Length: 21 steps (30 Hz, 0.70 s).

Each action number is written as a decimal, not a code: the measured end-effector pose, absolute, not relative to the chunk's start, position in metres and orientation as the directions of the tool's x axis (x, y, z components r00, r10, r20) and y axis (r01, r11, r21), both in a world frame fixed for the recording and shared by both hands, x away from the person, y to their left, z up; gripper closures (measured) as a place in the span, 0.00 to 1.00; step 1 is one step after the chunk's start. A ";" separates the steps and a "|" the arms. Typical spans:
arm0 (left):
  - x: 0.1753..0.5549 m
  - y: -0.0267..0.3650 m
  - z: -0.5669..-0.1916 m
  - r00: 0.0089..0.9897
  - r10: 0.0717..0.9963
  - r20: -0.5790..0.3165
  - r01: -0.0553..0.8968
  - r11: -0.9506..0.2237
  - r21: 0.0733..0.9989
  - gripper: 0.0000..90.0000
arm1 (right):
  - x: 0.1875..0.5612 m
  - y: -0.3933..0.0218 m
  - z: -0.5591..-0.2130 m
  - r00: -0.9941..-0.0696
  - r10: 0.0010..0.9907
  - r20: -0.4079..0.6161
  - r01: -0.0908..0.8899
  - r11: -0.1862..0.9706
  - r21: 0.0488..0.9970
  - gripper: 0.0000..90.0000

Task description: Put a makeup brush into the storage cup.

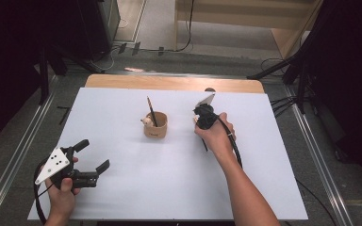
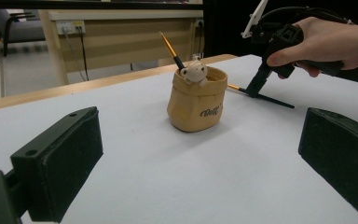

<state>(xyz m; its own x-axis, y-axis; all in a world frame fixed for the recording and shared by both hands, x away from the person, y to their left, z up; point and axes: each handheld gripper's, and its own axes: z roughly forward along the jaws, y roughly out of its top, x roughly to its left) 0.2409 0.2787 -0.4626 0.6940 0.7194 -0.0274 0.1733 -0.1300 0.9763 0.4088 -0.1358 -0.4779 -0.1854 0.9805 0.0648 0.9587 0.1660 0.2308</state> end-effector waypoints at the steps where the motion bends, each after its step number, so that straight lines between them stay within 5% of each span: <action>1: 0.241 0.279 -0.463 0.694 0.719 -0.029 0.173 -0.127 0.977 0.00 | 0.408 -0.137 -0.478 -0.184 0.980 0.076 0.956 0.160 0.246 0.93; 21: 0.241 0.278 -0.463 0.695 0.718 -0.027 0.172 -0.130 0.977 0.00 | 0.383 -0.132 -0.462 -0.274 0.955 0.117 0.784 0.151 0.602 0.93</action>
<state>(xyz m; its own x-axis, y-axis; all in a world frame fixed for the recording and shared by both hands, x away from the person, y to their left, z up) 0.2407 0.2782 -0.4626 0.6951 0.7184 -0.0270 0.1719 -0.1296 0.9766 0.3828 -0.1325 -0.4620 -0.2738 0.9546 0.1173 0.7844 0.1511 0.6016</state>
